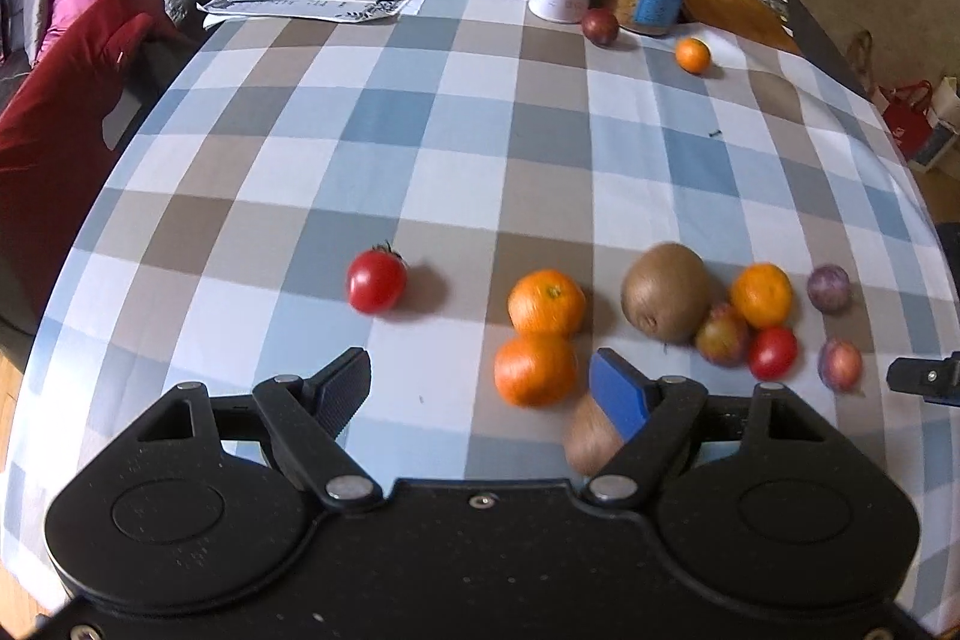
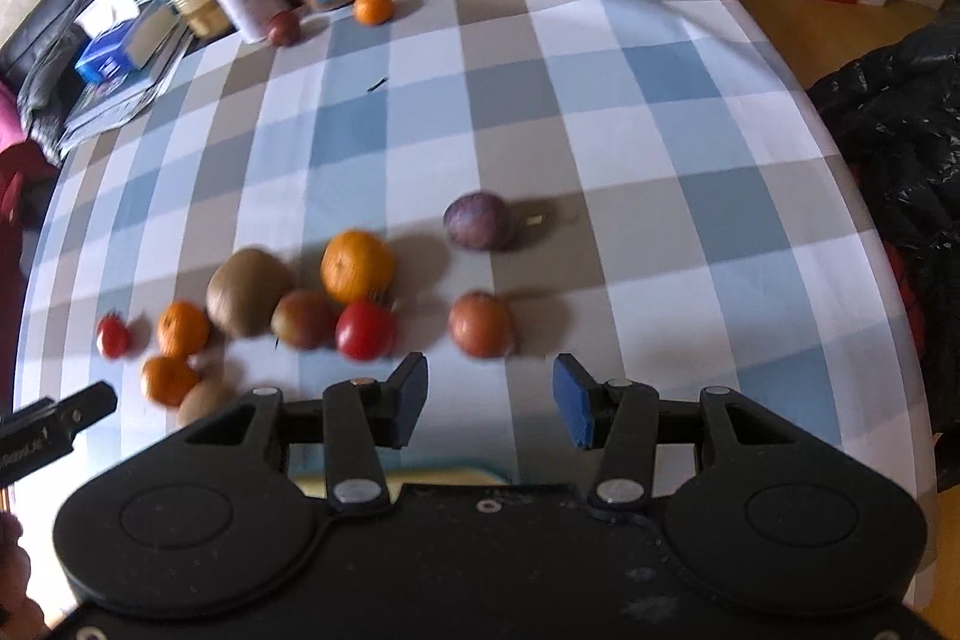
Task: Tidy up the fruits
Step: 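Reach the left tool to the red tomato while the right tool reaches the purple plum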
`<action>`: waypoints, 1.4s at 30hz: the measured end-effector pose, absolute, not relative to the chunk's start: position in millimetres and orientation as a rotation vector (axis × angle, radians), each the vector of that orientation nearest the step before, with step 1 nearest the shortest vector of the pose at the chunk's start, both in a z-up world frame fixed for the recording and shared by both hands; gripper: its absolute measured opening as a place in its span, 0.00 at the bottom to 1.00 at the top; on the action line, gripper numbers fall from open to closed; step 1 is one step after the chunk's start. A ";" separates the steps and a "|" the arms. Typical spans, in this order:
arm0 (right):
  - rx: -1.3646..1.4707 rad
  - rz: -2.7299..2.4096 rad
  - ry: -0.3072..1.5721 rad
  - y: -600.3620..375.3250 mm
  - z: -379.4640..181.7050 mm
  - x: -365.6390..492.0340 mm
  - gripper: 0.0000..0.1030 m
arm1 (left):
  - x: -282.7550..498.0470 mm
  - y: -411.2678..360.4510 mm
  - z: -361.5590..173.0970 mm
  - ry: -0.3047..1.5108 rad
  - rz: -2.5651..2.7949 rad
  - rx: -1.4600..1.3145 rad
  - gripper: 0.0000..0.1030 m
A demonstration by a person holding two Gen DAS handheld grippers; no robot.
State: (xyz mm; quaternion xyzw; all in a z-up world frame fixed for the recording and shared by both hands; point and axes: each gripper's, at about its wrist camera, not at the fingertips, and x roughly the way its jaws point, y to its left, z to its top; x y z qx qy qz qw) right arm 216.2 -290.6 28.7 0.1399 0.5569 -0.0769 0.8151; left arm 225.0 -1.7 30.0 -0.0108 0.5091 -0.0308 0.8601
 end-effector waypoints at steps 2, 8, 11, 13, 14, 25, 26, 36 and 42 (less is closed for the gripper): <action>0.306 -0.181 1.191 -291.9 25.0 226.5 0.48 | 232.5 -3.0 26.5 1.070 -0.052 -0.008 0.78; 0.336 -0.227 1.201 -296.8 12.0 252.5 0.48 | 255.9 -7.6 14.3 1.111 -0.042 0.002 0.78; 0.352 -0.236 1.208 -297.6 7.7 262.0 0.48 | 265.5 -9.3 9.3 1.125 -0.041 0.002 0.78; 0.353 -0.243 1.209 -297.2 6.1 267.3 0.48 | 272.1 -8.9 5.6 1.137 -0.042 0.000 0.78; 0.353 -0.244 1.209 -297.1 5.3 269.5 0.48 | 275.1 -8.2 3.9 1.143 -0.042 -0.001 0.78; 0.381 -0.224 1.243 -297.0 -9.0 287.8 0.48 | 295.6 10.3 -5.3 1.161 0.005 -0.030 0.78; 0.381 -0.224 1.245 -297.1 -9.8 288.7 0.48 | 297.0 12.2 -6.3 1.163 0.009 -0.035 0.78; 0.389 -0.246 1.252 -301.7 -16.9 299.7 0.48 | 304.8 17.1 -15.4 1.180 0.016 -0.040 0.78; 0.368 -0.263 1.253 -299.7 -20.8 307.0 0.48 | 306.4 16.8 -20.9 1.192 0.015 -0.030 0.78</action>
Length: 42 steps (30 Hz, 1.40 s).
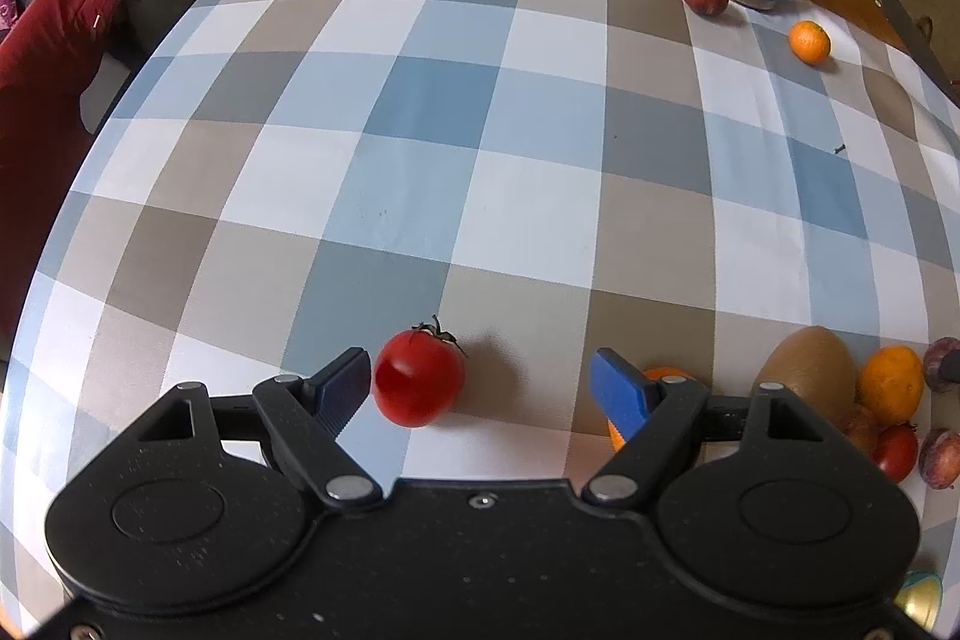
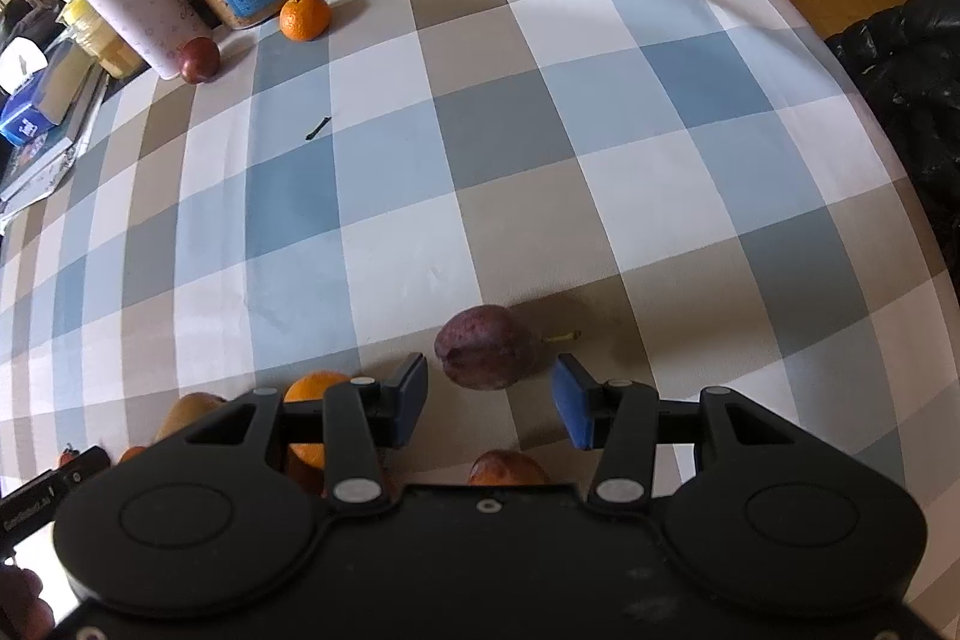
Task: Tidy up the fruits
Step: 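Reach the left tool to the red tomato while the right tool reaches the purple plum, then close the left tool on the red tomato while the right tool grasps the purple plum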
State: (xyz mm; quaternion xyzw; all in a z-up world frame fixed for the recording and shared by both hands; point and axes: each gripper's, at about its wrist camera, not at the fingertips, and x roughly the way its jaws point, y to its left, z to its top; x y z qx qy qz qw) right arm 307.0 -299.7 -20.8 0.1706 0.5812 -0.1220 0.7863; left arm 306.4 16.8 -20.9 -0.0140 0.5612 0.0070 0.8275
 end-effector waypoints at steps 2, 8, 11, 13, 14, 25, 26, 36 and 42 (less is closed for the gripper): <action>0.356 -0.268 1.256 -298.0 -22.9 308.7 0.48 | 307.6 17.7 -22.4 1.196 0.018 -0.032 0.78; 0.341 -0.273 1.272 -294.8 -30.0 313.0 0.48 | 310.2 20.6 -26.7 1.202 0.027 -0.035 0.78; 0.336 -0.278 1.277 -293.6 -33.3 314.9 0.48 | 311.6 23.4 -27.7 1.201 0.035 -0.037 0.78; 0.332 -0.278 1.282 -293.0 -35.2 316.0 0.48 | 311.8 26.7 -27.9 1.197 0.040 -0.043 0.78; 0.331 -0.277 1.284 -292.9 -35.9 316.5 0.48 | 312.3 28.6 -28.0 1.196 0.044 -0.047 0.78; 0.313 -0.275 1.283 -291.2 -38.9 319.2 0.42 | 315.6 31.4 -38.3 1.220 0.040 -0.060 0.73; 0.316 -0.276 1.283 -291.4 -38.7 318.9 0.42 | 315.7 30.9 -38.1 1.218 0.044 -0.059 0.71; 0.300 -0.275 1.254 -288.8 -36.7 316.3 0.36 | 313.6 29.0 -30.9 1.192 0.061 -0.032 0.42; 0.286 -0.258 1.231 -287.3 -29.8 311.0 0.21 | 312.7 28.9 -29.5 1.208 0.025 -0.065 0.42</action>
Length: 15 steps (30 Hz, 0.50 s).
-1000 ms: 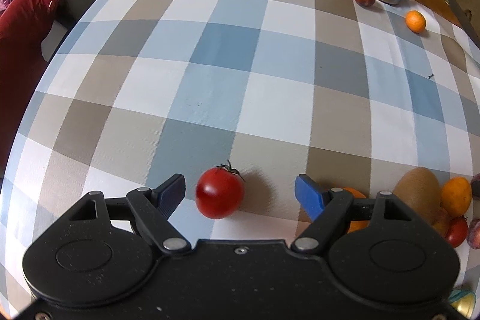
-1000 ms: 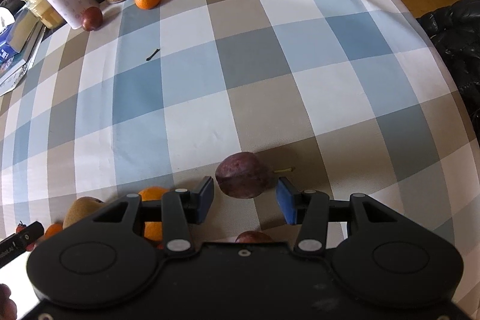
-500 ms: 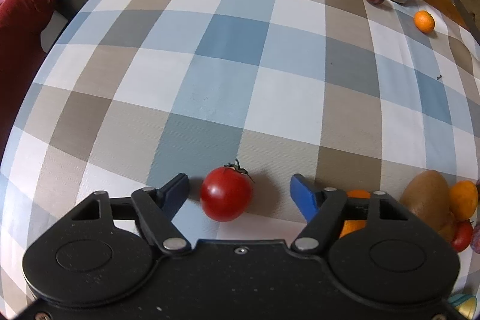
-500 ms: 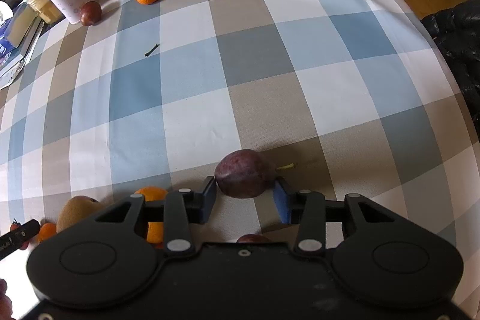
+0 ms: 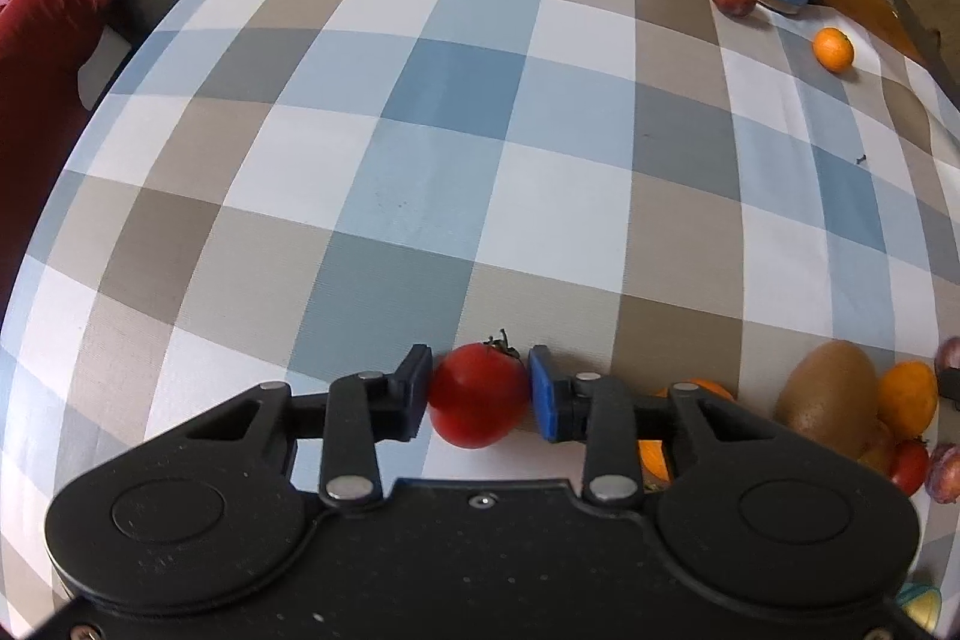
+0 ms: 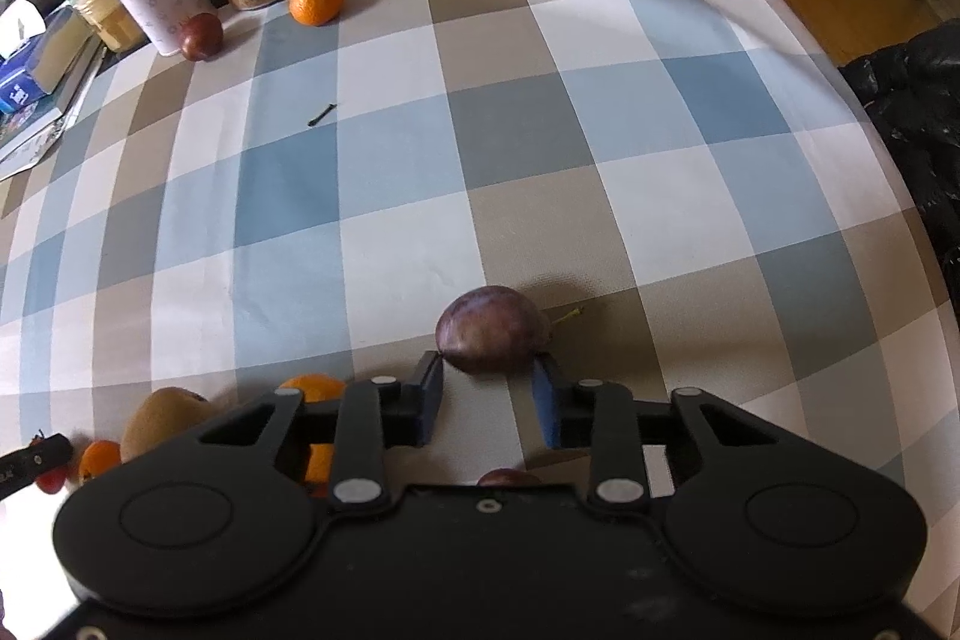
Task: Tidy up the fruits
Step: 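Close the left tool on the red tomato while the right tool grasps the purple plum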
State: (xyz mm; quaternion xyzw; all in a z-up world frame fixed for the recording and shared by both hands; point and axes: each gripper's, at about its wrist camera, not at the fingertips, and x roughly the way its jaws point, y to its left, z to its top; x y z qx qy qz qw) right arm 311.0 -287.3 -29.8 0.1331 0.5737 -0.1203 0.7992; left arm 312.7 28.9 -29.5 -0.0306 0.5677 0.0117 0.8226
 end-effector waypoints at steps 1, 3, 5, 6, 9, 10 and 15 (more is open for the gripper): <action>0.287 -0.255 1.232 -287.4 -28.2 310.1 0.08 | 312.0 27.8 -28.5 1.206 0.024 -0.063 0.42; 0.295 -0.239 1.244 -287.6 -25.6 308.1 0.07 | 310.5 26.2 -26.0 1.204 0.015 -0.066 0.42; 0.306 -0.225 1.242 -288.3 -23.3 306.0 0.09 | 309.3 25.2 -23.9 1.204 0.008 -0.071 0.42; 0.310 -0.225 1.244 -289.1 -23.0 305.3 0.11 | 308.8 24.7 -23.1 1.202 0.007 -0.069 0.42; 0.359 -0.227 1.242 -296.5 -20.7 302.1 0.13 | 307.3 24.0 -22.2 1.197 0.014 -0.066 0.42; 0.383 -0.226 1.237 -299.8 -18.8 301.0 0.13 | 307.0 23.9 -22.2 1.199 0.013 -0.068 0.42; 0.438 -0.252 1.199 -312.5 -7.7 302.0 0.18 | 307.1 23.9 -22.4 1.198 0.011 -0.066 0.42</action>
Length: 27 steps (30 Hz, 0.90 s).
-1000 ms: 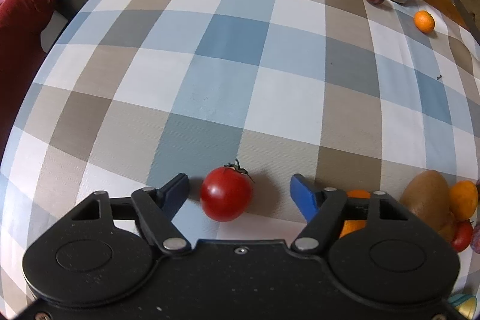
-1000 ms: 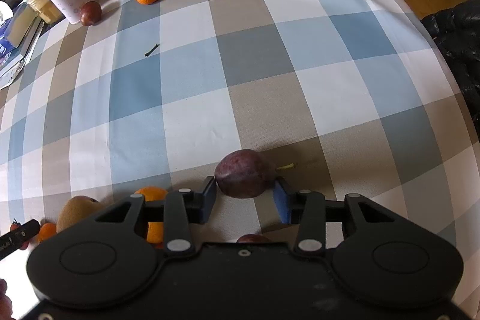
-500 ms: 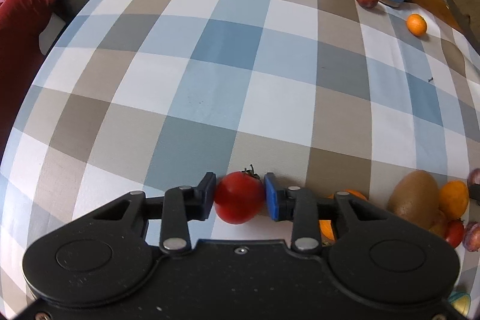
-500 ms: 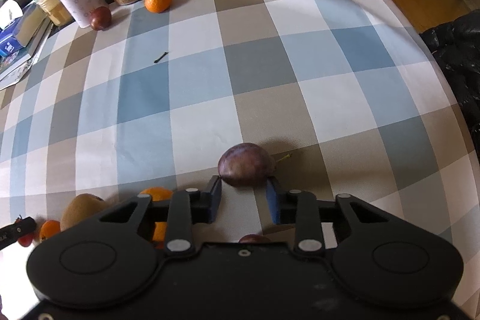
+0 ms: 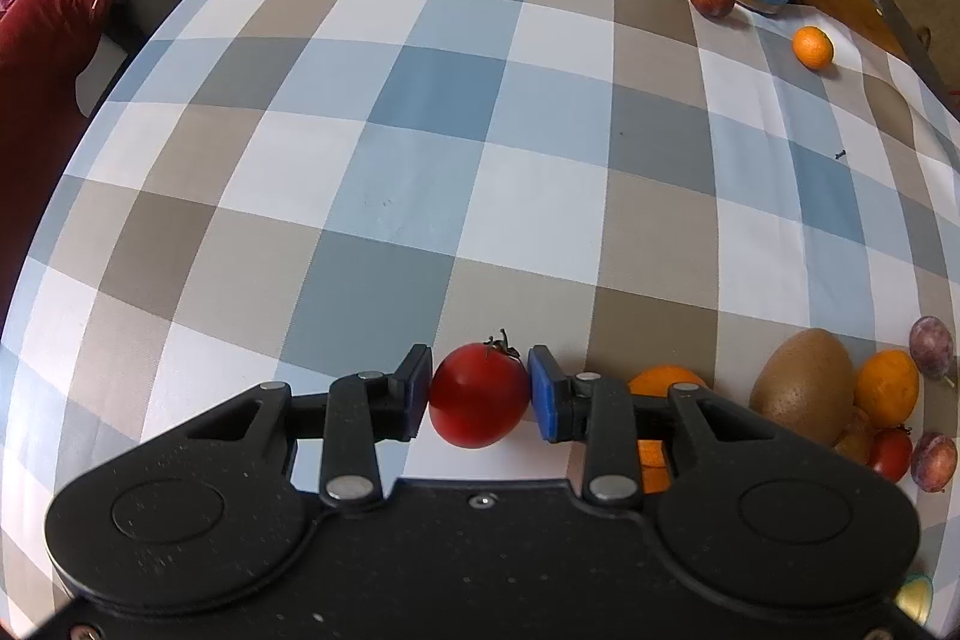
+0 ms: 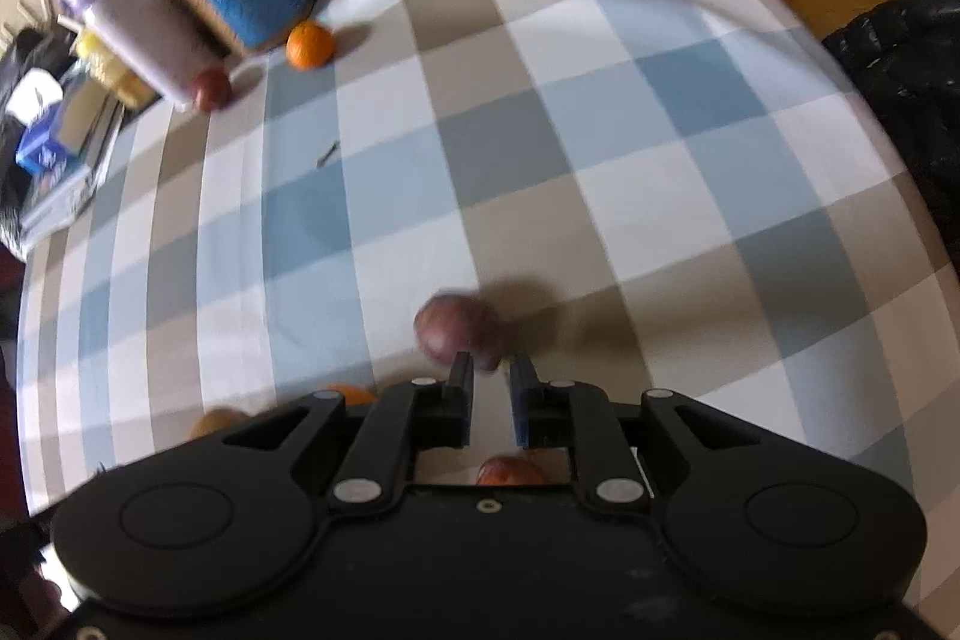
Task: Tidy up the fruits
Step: 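Close the left tool on the red tomato while the right tool grasps the purple plum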
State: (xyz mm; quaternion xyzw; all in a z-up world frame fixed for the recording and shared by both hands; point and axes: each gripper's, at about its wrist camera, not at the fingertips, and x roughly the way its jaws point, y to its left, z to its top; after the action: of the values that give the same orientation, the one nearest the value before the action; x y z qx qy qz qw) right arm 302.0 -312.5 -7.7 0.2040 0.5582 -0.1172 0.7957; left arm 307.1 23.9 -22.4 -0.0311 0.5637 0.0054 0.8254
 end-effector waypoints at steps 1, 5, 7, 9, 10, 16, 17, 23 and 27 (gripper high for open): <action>0.441 -0.261 1.190 -314.4 -6.0 303.5 0.21 | 307.1 24.0 -22.6 1.197 0.012 -0.067 0.42; 0.466 -0.261 1.191 -318.1 -7.5 311.7 0.22 | 307.5 23.9 -24.3 1.203 0.004 -0.067 0.42; 0.469 -0.251 1.201 -316.2 -11.2 316.2 0.22 | 307.8 23.4 -25.0 1.205 0.004 -0.063 0.42; 0.464 -0.243 1.212 -312.6 -15.3 319.8 0.22 | 308.0 22.7 -25.4 1.206 0.002 -0.059 0.42; 0.459 -0.237 1.221 -310.5 -17.8 321.2 0.22 | 308.2 22.3 -25.5 1.206 0.000 -0.057 0.42; 0.440 -0.213 1.194 -303.3 -17.6 320.3 0.24 | 309.0 21.2 -27.1 1.207 -0.008 -0.055 0.42; 0.445 -0.203 1.196 -302.9 -17.7 320.6 0.24 | 309.4 21.1 -27.7 1.209 -0.010 -0.056 0.42; 0.453 -0.176 1.209 -297.0 -20.3 321.9 0.28 | 309.3 21.4 -28.8 1.213 -0.009 -0.057 0.42; 0.428 -0.167 1.204 -292.6 -22.5 320.5 0.33 | 309.5 21.6 -28.1 1.211 -0.008 -0.057 0.42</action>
State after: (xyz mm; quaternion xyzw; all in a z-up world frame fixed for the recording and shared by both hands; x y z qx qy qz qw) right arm 320.5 -292.6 -22.5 0.1997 0.5611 -0.0778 0.7995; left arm 309.5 21.6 -28.1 -0.0270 0.5690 -0.0037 0.8219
